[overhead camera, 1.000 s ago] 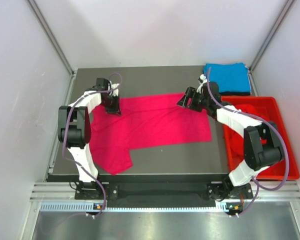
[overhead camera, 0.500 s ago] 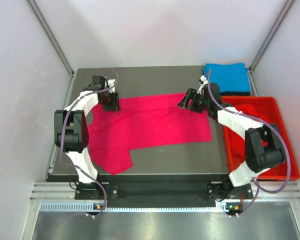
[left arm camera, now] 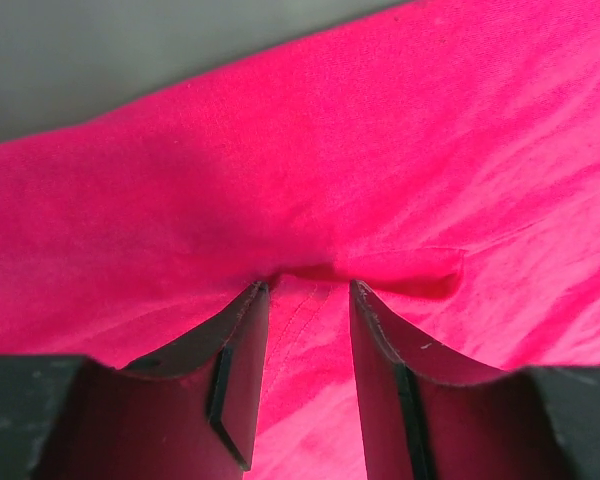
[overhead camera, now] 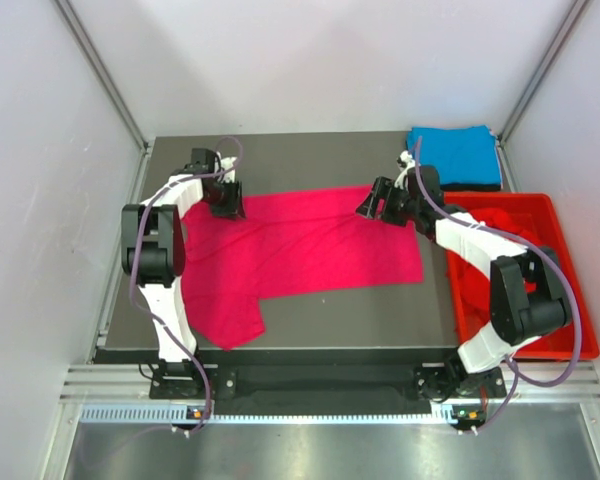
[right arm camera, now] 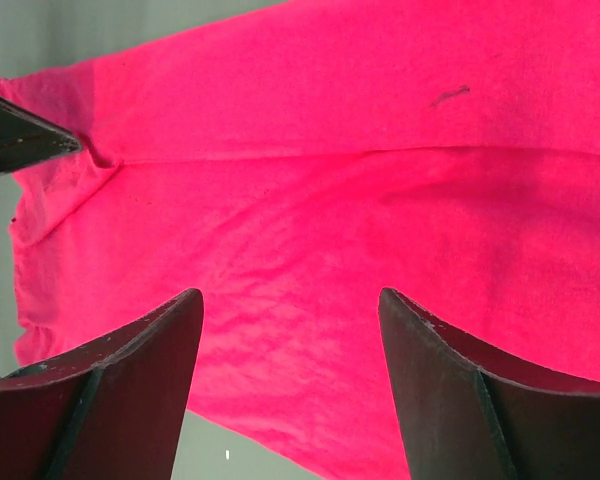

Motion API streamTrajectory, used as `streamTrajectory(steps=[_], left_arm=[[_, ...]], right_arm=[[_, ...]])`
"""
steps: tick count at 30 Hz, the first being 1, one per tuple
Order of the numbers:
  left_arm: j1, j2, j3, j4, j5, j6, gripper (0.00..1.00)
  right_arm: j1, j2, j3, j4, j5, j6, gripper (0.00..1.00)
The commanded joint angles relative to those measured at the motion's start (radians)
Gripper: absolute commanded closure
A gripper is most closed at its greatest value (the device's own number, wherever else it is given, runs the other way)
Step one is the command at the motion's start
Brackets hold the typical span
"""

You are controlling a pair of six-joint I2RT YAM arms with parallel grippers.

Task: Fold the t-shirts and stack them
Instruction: Fold the tshirt

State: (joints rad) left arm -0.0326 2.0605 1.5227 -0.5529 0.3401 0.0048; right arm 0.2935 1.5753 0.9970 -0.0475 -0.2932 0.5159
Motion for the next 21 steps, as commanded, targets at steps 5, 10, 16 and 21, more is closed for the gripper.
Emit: streamTrajectory(steps=[5, 10, 16, 21], left_arm=[[0.003, 0.012, 0.028, 0.002, 0.03, 0.029, 0.59], [0.002, 0.015, 0.028, 0.007, 0.008, 0.026, 0.6], [0.0, 0.012, 0.025, 0.01, -0.038, 0.03, 0.6], [-0.013, 0.009, 0.017, 0.018, -0.058, 0.037, 0.6]], right_arm=[[-0.007, -0.023, 0.048, 0.012, -0.006, -0.02, 0.29], [-0.008, -0.032, 0.042, 0.011, -0.006, -0.02, 0.29], [-0.008, -0.037, 0.034, 0.015, -0.004, -0.019, 0.29], [-0.01, -0.034, 0.026, 0.031, -0.007, -0.011, 0.28]])
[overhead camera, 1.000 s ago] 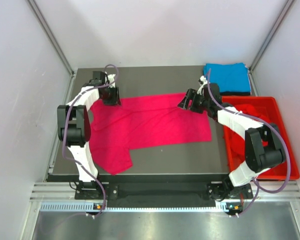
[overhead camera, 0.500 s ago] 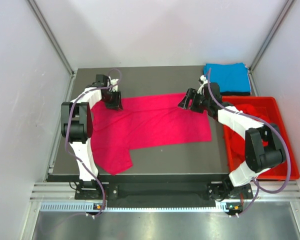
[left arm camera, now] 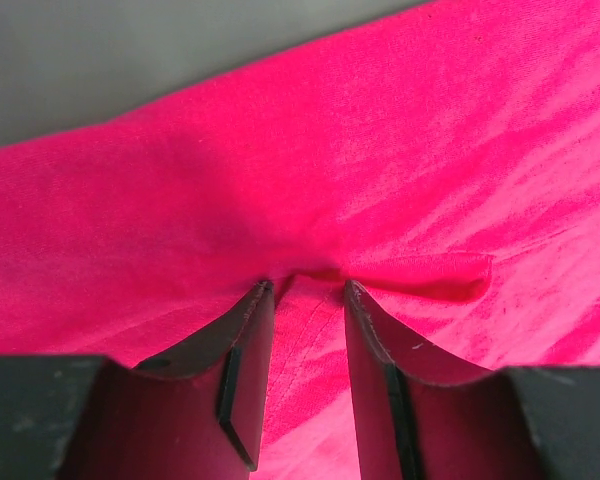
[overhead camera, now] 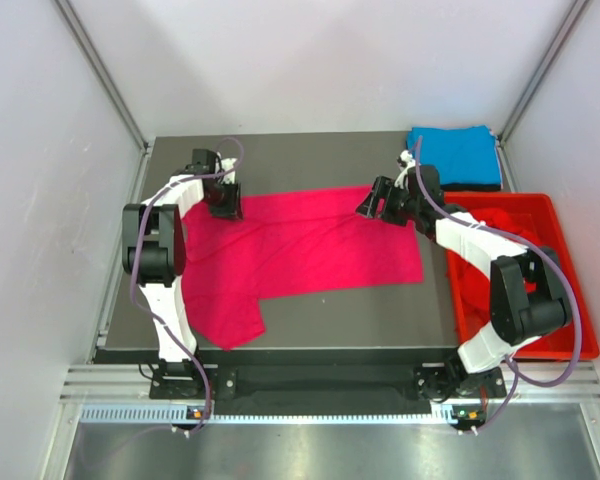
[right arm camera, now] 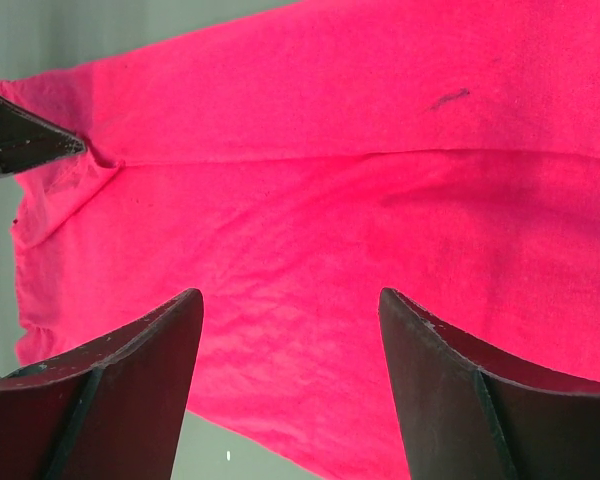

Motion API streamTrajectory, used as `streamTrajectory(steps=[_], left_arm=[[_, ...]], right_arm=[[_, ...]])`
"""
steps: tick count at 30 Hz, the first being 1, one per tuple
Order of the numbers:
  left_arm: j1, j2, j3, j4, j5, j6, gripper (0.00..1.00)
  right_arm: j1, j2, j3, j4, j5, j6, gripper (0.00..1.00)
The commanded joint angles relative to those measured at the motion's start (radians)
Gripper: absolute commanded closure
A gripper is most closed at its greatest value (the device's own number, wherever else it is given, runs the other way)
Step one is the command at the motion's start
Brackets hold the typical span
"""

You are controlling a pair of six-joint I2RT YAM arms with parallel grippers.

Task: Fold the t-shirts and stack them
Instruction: Fold the tshirt

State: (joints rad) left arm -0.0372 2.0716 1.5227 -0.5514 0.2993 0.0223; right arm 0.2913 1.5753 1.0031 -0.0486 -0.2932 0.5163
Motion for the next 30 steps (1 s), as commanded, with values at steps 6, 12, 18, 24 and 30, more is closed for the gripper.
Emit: streamTrajectory(steps=[6, 12, 18, 24, 30], left_arm=[[-0.018, -0.005, 0.007, 0.016, 0.015, 0.016, 0.69], [-0.026, -0.054, -0.001, -0.016, 0.023, -0.002, 1.0], [-0.029, -0.105, -0.03, -0.064, -0.002, -0.021, 1.0], [-0.035, -0.159, -0.09, -0.094, 0.031, -0.074, 0.91], [-0.053, -0.217, -0.176, -0.154, 0.083, -0.097, 0.82]], right_arm=[[-0.006, -0.026, 0.019, 0.035, -0.007, -0.012, 0.28], [-0.007, -0.021, 0.015, 0.038, -0.007, -0.013, 0.29], [-0.007, -0.021, 0.009, 0.041, -0.015, -0.007, 0.28], [-0.011, -0.02, 0.005, 0.041, -0.018, -0.007, 0.28], [-0.011, -0.021, -0.001, 0.041, -0.023, -0.015, 0.28]])
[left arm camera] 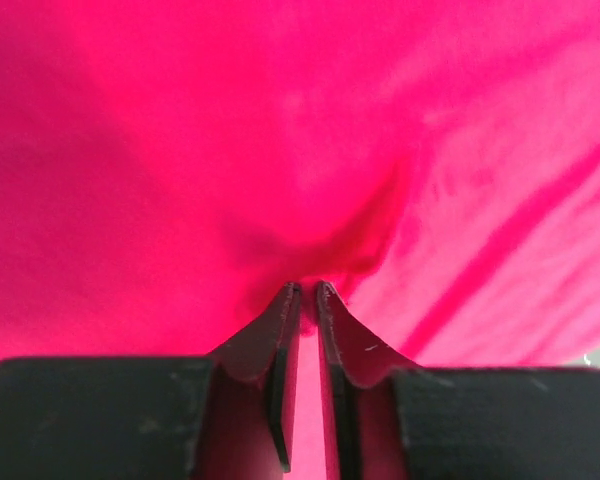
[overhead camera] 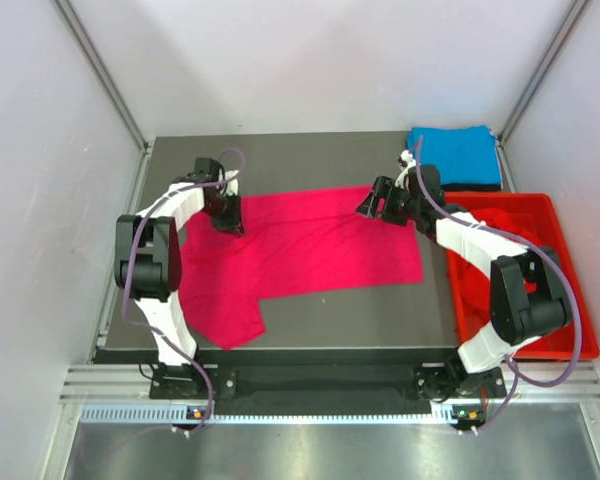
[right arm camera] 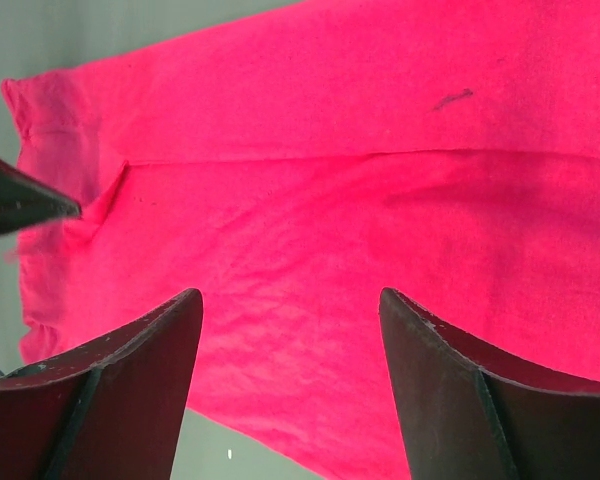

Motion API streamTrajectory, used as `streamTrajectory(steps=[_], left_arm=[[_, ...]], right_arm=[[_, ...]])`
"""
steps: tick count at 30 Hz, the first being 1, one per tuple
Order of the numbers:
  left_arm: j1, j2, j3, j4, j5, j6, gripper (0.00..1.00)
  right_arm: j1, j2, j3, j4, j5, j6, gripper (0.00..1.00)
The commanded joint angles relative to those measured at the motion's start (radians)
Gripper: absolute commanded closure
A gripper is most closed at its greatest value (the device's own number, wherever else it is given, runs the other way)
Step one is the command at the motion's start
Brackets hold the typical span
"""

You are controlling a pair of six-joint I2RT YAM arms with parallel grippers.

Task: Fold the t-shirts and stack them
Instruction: Fold the tshirt

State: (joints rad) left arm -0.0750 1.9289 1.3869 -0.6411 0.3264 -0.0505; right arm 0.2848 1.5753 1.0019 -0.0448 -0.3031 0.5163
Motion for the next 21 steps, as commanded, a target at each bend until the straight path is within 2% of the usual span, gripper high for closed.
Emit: streamTrajectory(steps=[1, 6, 8, 11, 13, 18, 19, 21], left_arm=[[-0.02, -0.086, -0.058, -0.062, 0.083, -0.028, 0.8], [-0.049, -0.188, -0.195, 0.009, 0.308, -0.049, 0.73], [-0.049, -0.205, -0.212, 0.005, 0.33, -0.046, 0.71], [-0.046, -0.248, -0.207, 0.004, 0.219, -0.066, 0.71], [-0.043, -0.254, -0.197, 0.021, 0.082, -0.09, 0.69], [-0.032, -0.203, -0.155, 0.055, -0.096, -0.155, 0.68], [-0.02, -0.194, -0.132, 0.055, -0.166, -0.167, 0.68], [0.044, -0.165, -0.102, 0.066, -0.178, -0.184, 0.68]], right_arm=[[-0.006, -0.021, -0.002, 0.037, -0.013, -0.016, 0.28], [-0.006, -0.011, 0.0, 0.037, -0.017, -0.016, 0.28], [-0.004, -0.008, 0.001, 0.037, -0.021, -0.013, 0.28], [-0.004, 0.002, 0.004, 0.037, -0.031, -0.01, 0.28], [-0.003, 0.009, 0.003, 0.037, -0.034, -0.009, 0.28], [0.004, 0.028, -0.016, 0.037, -0.041, -0.001, 0.28], [0.004, 0.034, -0.016, 0.034, -0.041, -0.009, 0.28], [0.004, 0.064, 0.007, 0.008, -0.031, -0.024, 0.28]])
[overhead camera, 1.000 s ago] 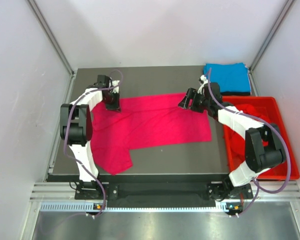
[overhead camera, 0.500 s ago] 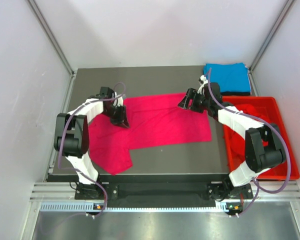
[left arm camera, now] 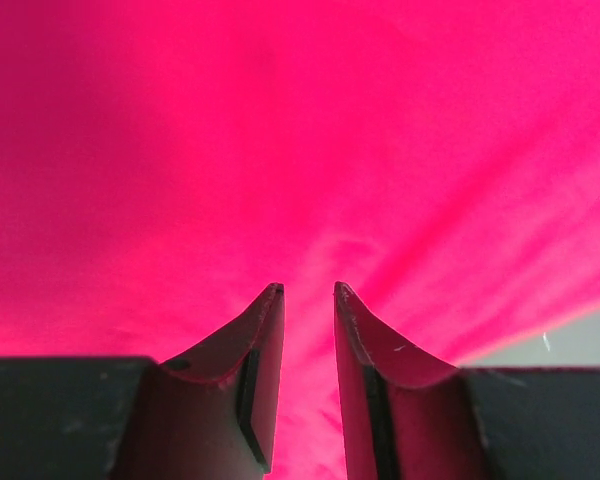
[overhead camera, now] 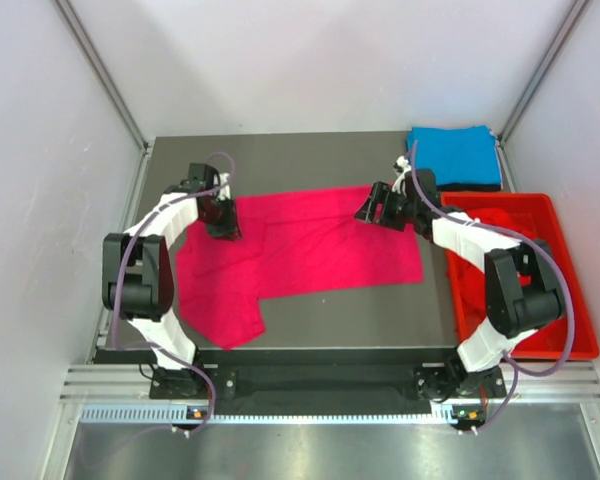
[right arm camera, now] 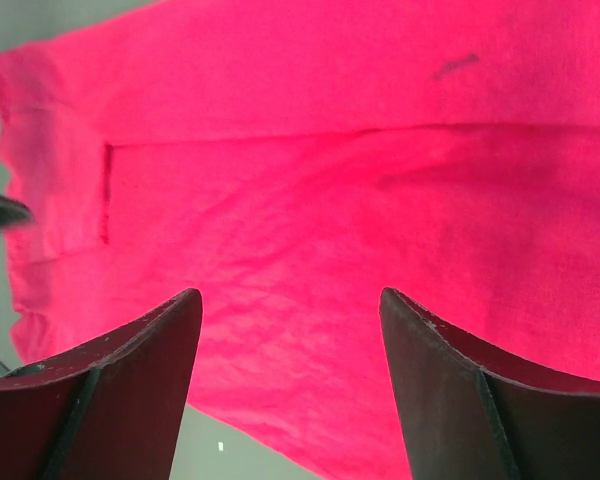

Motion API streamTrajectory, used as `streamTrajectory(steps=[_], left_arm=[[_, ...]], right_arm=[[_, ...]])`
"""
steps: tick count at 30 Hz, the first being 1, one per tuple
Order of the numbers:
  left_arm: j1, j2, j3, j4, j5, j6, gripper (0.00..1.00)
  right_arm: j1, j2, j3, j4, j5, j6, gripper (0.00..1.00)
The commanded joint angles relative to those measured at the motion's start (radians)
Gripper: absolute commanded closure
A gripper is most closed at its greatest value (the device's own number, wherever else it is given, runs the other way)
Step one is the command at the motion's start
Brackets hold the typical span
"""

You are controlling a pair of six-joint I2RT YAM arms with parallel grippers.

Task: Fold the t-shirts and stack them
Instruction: Fold the tshirt

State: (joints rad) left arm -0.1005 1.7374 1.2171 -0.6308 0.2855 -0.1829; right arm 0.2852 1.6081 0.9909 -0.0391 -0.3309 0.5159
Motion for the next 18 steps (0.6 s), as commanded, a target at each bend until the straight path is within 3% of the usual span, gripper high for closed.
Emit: streamTrajectory(steps=[1, 5, 10, 13, 18], left_arm=[[0.093, 0.036, 0.099, 0.062, -0.137, -0.059, 0.67], [0.217, 0.109, 0.18, 0.118, -0.096, -0.096, 0.66], [0.252, 0.29, 0.341, 0.122, -0.023, -0.115, 0.66], [0.26, 0.362, 0.413, 0.066, -0.077, -0.13, 0.68], [0.308, 0.424, 0.407, 0.086, -0.216, -0.173, 0.68]], right_arm=[[-0.003, 0.042, 0.031, -0.014, 0.007, -0.036, 0.28], [-0.038, 0.125, 0.144, -0.027, 0.055, -0.045, 0.29], [-0.113, 0.255, 0.305, -0.081, 0.087, -0.047, 0.37], [-0.149, 0.328, 0.359, -0.081, 0.102, -0.05, 0.43], [-0.188, 0.469, 0.456, -0.166, 0.154, -0.062, 0.51]])
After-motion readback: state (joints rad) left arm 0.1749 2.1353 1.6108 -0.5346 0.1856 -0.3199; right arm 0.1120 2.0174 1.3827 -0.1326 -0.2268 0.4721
